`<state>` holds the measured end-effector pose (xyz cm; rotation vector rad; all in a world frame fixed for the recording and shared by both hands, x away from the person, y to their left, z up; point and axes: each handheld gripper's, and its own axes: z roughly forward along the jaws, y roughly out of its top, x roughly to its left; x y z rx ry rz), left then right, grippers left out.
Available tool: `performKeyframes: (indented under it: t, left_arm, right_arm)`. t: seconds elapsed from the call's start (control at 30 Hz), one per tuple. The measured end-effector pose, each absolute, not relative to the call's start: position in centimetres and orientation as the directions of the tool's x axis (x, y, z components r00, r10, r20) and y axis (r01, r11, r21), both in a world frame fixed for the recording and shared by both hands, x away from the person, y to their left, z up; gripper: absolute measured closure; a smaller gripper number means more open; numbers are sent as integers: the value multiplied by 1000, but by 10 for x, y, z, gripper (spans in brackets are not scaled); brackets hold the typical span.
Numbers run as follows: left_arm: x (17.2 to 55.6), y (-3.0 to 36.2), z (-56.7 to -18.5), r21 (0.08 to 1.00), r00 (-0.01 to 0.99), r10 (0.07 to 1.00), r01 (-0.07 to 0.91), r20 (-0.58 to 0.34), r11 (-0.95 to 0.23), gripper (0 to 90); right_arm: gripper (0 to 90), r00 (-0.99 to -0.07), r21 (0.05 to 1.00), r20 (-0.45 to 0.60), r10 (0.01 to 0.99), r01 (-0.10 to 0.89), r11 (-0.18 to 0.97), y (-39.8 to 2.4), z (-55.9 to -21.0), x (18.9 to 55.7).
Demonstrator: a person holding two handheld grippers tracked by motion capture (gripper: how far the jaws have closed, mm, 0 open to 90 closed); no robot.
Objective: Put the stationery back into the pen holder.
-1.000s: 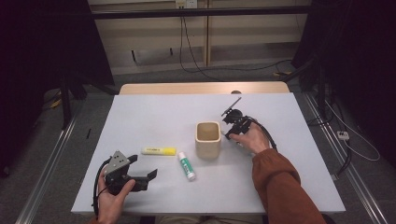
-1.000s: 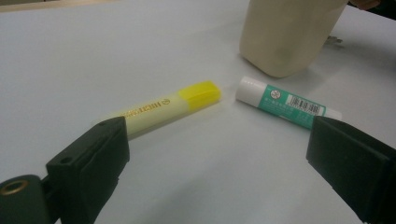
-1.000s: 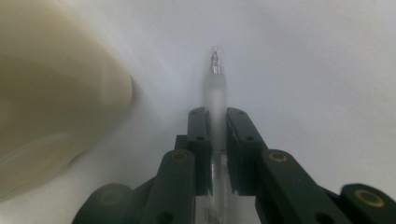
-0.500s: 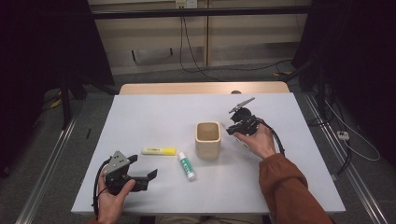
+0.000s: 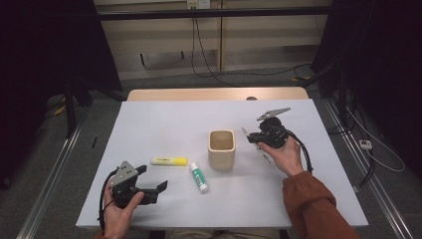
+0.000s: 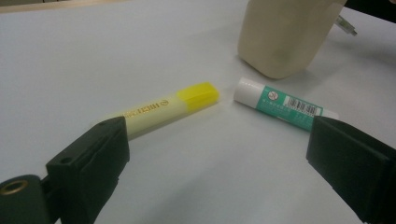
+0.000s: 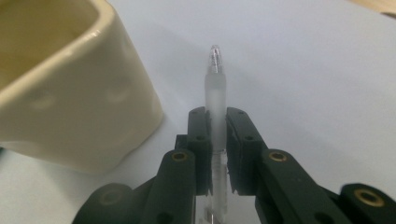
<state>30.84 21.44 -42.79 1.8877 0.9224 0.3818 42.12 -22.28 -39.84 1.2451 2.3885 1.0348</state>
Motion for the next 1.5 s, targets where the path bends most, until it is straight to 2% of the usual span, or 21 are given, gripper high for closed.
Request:
performKeyframes:
  t: [0.33, 0.57, 1.5]
  left_arm:
    - [308, 214, -428, 864, 668, 733, 437, -127, -249, 58]
    - [308, 214, -428, 864, 669, 733, 436, -125, -250, 58]
    - [309, 213, -429, 861, 669, 733, 439, -121, -258, 58]
  right_arm:
    - [808, -626, 742, 127, 770, 575, 345, -229, -380, 411]
    - [808, -645, 817, 137, 752, 503, 282, -234, -357, 399]
    - [808, -697, 951, 82, 713, 269, 153, -219, -336, 380]
